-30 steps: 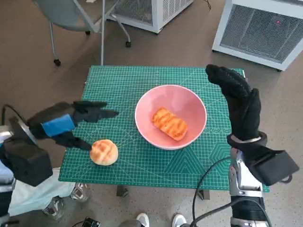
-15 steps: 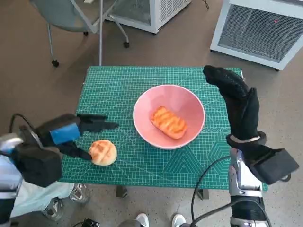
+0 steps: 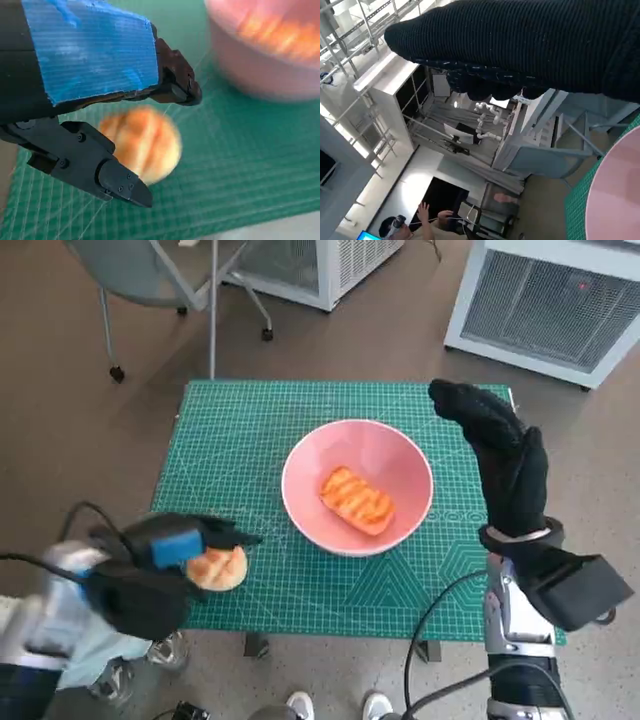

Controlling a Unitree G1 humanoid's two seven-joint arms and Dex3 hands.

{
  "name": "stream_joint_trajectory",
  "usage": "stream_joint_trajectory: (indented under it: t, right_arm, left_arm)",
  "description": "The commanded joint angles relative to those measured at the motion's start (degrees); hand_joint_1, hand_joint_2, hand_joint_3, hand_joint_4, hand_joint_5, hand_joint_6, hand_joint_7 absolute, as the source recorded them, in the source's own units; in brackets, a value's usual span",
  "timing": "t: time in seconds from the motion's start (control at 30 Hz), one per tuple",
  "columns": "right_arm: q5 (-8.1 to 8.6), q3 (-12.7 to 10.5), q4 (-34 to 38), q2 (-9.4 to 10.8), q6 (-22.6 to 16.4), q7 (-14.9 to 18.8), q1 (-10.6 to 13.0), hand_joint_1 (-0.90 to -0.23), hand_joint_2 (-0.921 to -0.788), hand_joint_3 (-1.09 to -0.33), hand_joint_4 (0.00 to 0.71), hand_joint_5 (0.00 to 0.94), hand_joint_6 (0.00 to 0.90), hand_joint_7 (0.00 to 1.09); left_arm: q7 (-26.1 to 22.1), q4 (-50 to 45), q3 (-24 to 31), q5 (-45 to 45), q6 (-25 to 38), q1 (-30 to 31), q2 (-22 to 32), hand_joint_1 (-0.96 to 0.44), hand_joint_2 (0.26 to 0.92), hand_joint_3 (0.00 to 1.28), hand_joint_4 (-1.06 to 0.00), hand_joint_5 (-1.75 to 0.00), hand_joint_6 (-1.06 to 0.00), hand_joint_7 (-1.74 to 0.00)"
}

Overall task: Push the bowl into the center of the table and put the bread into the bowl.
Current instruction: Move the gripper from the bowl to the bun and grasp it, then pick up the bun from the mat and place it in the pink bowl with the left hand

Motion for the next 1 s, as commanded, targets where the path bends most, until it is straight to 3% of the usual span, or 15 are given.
stream_joint_trajectory:
  t: [0.03, 0.17, 0.2, 0.23, 0.27, 0.33, 0.4, 0.57, 1.0]
  right_arm:
    - [0.25, -0.26, 0.73, -0.35, 0.59, 0.47, 0.89, -0.703, -0.921, -0.764, 0.140, 0.000, -0.001, 0.50]
    - [-0.23, -0.26, 0.49, -0.50, 0.60, 0.14, 1.02, -0.703, -0.921, -0.765, 0.140, 0.000, -0.001, 0.50]
    - [-0.24, -0.26, 0.38, -0.53, 0.63, 0.16, 1.08, -0.703, -0.921, -0.765, 0.140, 0.000, -0.001, 0.50]
    - [-0.25, -0.26, 0.31, -0.56, 0.65, 0.17, 1.13, -0.703, -0.921, -0.765, 0.140, 0.000, -0.001, 0.50]
    - [-0.26, -0.26, 0.27, -0.57, 0.66, 0.17, 1.16, -0.703, -0.921, -0.765, 0.140, 0.000, -0.001, 0.50]
    - [-0.38, -0.24, 0.15, -0.62, 0.59, 0.15, 1.26, -0.702, -0.921, -0.765, 0.140, 0.000, -0.001, 0.50]
    - [-0.44, -0.26, 0.10, -0.67, 0.52, 0.17, 1.33, -0.701, -0.921, -0.766, 0.140, 0.000, -0.001, 0.50]
    - [-0.46, -0.37, 0.19, -0.83, 0.47, 0.27, 1.25, -0.699, -0.921, -0.766, 0.140, 0.000, -0.001, 0.50]
    - [-0.22, -0.83, 0.92, -1.57, 0.14, 0.72, 0.92, -0.700, -0.921, -0.766, 0.142, 0.001, -0.001, 0.50]
  left_arm:
    - [1.12, 0.12, -2.39, 5.08, 3.03, -0.19, -0.69, 0.02, 0.761, 0.02, -0.41, -0.02, -0.50, -0.02]
    - [3.16, -0.07, -2.97, 7.27, 3.50, -0.04, -1.06, 0.08, 0.808, 0.03, -0.60, -0.01, -0.66, -0.03]
    - [4.24, 0.19, -2.97, 7.65, 2.68, -0.02, -1.00, 0.09, 0.825, 0.03, -0.69, -0.03, -0.74, -0.05]
    - [5.05, 0.39, -2.98, 7.92, 2.08, 0.00, -0.94, 0.07, 0.841, 0.02, -0.72, -0.21, -0.73, -0.27]
    - [5.60, 0.52, -3.00, 8.09, 1.70, 0.01, -0.89, 0.05, 0.870, 0.03, -0.73, -0.50, -0.69, -0.62]
    - [6.44, 0.56, -2.73, 8.02, 0.77, -0.16, -0.61, 0.03, 0.894, 0.03, -0.75, -0.75, -0.67, -0.90]
    - [6.75, 0.55, -2.30, 7.52, 0.22, -0.43, -0.40, 0.01, 0.908, 0.02, -0.76, -0.91, -0.67, -1.06]
    - [6.03, 0.13, -0.53, 4.75, -0.20, -1.36, -0.06, 0.00, 0.917, 0.02, -0.77, -1.01, -0.67, -1.14]
    - [5.02, -1.26, 7.65, -6.50, -0.25, -6.84, -0.23, 0.01, 0.914, 0.00, -0.81, -1.00, -0.69, -1.13]
